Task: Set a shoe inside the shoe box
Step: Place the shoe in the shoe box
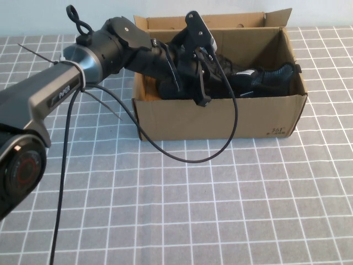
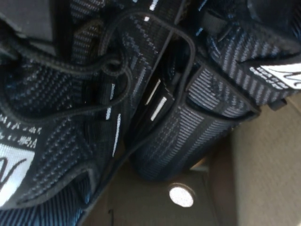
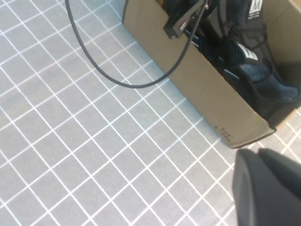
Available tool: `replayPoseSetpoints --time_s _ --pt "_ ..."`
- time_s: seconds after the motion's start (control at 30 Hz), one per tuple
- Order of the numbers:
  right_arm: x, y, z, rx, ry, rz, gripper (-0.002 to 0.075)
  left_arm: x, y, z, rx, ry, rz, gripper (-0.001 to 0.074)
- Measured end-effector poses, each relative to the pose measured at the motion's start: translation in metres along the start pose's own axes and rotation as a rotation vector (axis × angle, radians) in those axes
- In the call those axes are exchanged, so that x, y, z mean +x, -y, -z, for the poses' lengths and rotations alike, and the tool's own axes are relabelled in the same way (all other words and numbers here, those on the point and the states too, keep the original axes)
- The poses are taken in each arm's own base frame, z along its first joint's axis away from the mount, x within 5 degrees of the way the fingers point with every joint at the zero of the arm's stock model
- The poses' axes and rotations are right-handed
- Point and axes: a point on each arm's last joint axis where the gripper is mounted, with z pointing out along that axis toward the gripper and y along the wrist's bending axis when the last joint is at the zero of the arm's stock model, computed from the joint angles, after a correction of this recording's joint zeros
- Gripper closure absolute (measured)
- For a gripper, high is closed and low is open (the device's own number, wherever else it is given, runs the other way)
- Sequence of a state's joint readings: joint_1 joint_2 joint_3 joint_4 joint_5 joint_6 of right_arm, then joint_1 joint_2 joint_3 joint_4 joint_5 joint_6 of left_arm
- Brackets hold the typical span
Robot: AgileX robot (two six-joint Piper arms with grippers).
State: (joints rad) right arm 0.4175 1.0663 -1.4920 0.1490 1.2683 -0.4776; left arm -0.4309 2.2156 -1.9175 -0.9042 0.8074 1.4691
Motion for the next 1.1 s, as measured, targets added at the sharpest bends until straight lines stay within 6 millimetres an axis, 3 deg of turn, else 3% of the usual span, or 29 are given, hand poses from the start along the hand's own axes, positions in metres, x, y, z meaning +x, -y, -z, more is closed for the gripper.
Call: replayPoseSetpoints --time_s 0.23,0.3,0.5,0.7,0.8,0.9,0.97,1.1 --pt "0.0 -0.001 0.0 -0.006 0.003 -0.002 0.0742 0.005 -0.001 -0.005 -0.002 -0.009 0.003 0.0698" --pt "0.0 -0.001 0.0 -0.008 0.004 -0.003 0.0742 0.006 -0.001 -0.005 -0.003 -0.012 0.002 0.0643" --pt "0.0 -0.001 0.0 -0.011 0.005 -0.004 0.0742 0.001 -0.002 -0.001 -0.015 0.005 0.009 0.0341" --pt "-0.001 -0.001 0.0 -0.012 0.006 -0.004 0.0742 -0.026 -0.001 0.028 -0.06 0.033 0.034 0.0276" --pt "-0.001 -0.001 0.0 -0.012 0.006 -0.006 0.0742 -0.048 0.002 0.055 -0.1 0.06 0.136 0.0311" --pt "0.0 0.0 0.0 0.002 -0.001 -0.033 0.0742 -0.067 0.006 0.082 -0.141 0.076 0.25 0.0451" --pt "0.0 0.001 0.0 0.01 -0.005 -0.057 0.0742 -0.077 0.01 0.099 -0.156 0.079 0.281 0.0598" --pt "0.005 -0.001 0.006 0.025 0.002 -0.117 0.0742 -0.092 0.021 0.126 -0.149 0.07 0.288 0.0707"
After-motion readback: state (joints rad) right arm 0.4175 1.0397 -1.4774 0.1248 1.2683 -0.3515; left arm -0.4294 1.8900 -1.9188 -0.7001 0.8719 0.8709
